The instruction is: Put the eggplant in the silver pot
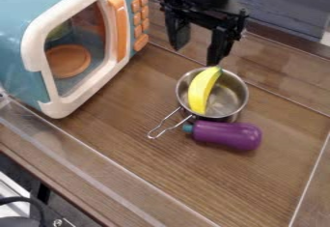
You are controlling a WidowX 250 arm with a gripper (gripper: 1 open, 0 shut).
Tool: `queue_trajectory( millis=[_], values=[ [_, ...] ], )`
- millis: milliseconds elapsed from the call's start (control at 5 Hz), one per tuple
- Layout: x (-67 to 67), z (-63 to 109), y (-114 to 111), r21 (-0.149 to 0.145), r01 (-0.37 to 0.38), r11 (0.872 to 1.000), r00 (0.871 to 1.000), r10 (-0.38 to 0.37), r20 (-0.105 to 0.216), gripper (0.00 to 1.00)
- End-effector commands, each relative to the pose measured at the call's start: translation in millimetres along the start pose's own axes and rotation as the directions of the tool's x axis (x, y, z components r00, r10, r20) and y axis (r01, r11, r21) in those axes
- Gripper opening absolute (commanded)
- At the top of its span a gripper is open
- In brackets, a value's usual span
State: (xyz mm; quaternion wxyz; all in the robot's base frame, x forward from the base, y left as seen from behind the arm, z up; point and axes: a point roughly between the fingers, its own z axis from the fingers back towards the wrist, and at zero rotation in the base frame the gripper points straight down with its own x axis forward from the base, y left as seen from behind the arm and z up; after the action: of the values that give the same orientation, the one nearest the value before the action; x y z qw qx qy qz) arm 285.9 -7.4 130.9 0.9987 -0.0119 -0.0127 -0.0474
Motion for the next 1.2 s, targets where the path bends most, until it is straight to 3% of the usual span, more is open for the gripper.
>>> queue_trajectory(
  millis=[0,200,600,1000],
  values=[
    [1.9,23.0,9,0.004,-0.039,0.999,0.997,0.039,0.068,1.0],
    [2.8,29.1,15,0.003,-0.079,0.997,0.994,0.078,0.076,1.0],
    [19.6,26.0,0,0.001,0.039,0.999,0.997,-0.039,0.072,1.0],
    [6.2,6.4,-2,-0.016,0.048,0.999,0.999,-0.048,0.014,1.0]
  ],
)
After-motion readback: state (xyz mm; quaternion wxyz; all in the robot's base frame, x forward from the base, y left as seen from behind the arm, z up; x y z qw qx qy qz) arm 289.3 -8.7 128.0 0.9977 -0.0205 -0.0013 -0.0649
